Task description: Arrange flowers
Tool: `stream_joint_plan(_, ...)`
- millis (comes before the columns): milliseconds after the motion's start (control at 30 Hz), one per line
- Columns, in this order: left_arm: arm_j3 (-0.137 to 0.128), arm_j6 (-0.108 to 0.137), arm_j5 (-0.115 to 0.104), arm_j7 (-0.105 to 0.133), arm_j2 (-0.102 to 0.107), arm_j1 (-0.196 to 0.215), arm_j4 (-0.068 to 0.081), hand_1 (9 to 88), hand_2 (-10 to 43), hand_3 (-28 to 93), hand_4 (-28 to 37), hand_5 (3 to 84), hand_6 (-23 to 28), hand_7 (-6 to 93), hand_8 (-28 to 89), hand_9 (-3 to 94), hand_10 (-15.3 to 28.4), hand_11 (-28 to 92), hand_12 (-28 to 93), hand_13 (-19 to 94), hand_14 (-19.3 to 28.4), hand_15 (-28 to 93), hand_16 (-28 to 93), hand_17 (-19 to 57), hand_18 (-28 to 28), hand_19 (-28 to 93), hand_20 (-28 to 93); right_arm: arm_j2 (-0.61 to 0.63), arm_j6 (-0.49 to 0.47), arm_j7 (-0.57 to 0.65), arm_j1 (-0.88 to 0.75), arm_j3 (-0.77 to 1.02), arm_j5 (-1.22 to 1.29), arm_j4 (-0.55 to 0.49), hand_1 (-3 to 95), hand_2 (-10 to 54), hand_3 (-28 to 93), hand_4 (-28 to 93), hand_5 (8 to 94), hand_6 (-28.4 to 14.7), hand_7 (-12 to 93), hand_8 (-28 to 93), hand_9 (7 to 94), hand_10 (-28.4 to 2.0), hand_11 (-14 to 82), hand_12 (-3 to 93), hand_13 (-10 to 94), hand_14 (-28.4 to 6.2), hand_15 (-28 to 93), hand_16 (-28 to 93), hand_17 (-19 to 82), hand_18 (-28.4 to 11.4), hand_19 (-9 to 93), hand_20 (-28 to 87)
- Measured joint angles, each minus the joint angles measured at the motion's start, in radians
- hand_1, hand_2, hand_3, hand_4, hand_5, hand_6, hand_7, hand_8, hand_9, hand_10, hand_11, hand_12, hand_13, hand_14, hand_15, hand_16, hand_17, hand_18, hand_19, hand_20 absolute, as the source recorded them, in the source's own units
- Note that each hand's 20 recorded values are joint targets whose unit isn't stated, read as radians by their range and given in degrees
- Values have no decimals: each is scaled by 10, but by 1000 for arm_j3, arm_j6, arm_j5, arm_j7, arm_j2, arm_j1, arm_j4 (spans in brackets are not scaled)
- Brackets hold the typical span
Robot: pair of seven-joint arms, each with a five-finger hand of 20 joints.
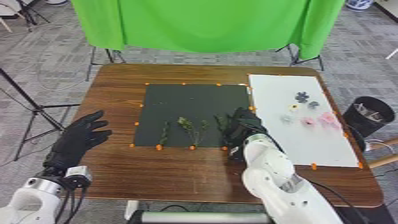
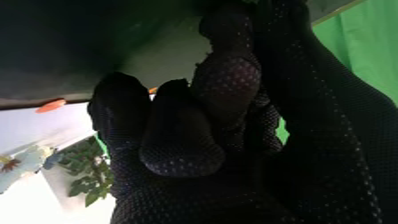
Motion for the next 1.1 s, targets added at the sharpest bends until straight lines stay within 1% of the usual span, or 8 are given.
stream_joint_plan(267,1,0,0,-1,-2,-1,0,285,-90,691,-242,291,35,251,-130,267,121,314,151,263,151,476,-33,-61,227,512,92,-11,-2,-17,-6,-3,-2,-1,420,-95,860,-196,773,-12,495,156,887,-86,573,363,864,-46,809,295,539,-213,932,593)
stream_joint_plan(367,1,0,0,-1,-3,-1,0,285,-90,692,-242,291,35,251,-130,268,121,314,151,264,152,476,-33,-62,227,511,93,-11,-9,-21,-6,-2,-5,-2,423,-90,849,-204,753,-13,499,153,871,-90,574,368,853,-48,809,299,528,-214,932,592)
stream_joint_plan(667,1,0,0,0,-3,-1,0,284,-91,693,-242,291,35,251,-130,268,121,314,151,264,152,476,-33,-62,227,512,92,-13,-94,-20,4,17,-20,-8,355,-76,821,-224,724,-15,498,137,843,-98,575,370,833,-50,807,297,508,-213,932,578)
stream_joint_plan(833,0,0,0,0,-4,1,0,285,-89,691,-243,290,35,252,-129,268,121,315,151,263,152,478,-33,-61,227,511,92,-9,-106,-11,5,24,-22,-8,323,-67,825,-228,725,-15,486,129,843,-100,575,366,832,-52,807,295,505,-212,932,575)
stream_joint_plan(1100,0,1,0,1,-4,2,0,285,-89,692,-242,291,35,252,-130,268,120,313,151,264,152,478,-34,-61,227,511,92,5,-117,-10,6,21,-54,-12,314,-65,825,-229,714,-17,480,123,833,-102,574,366,824,-52,807,295,500,-214,932,573)
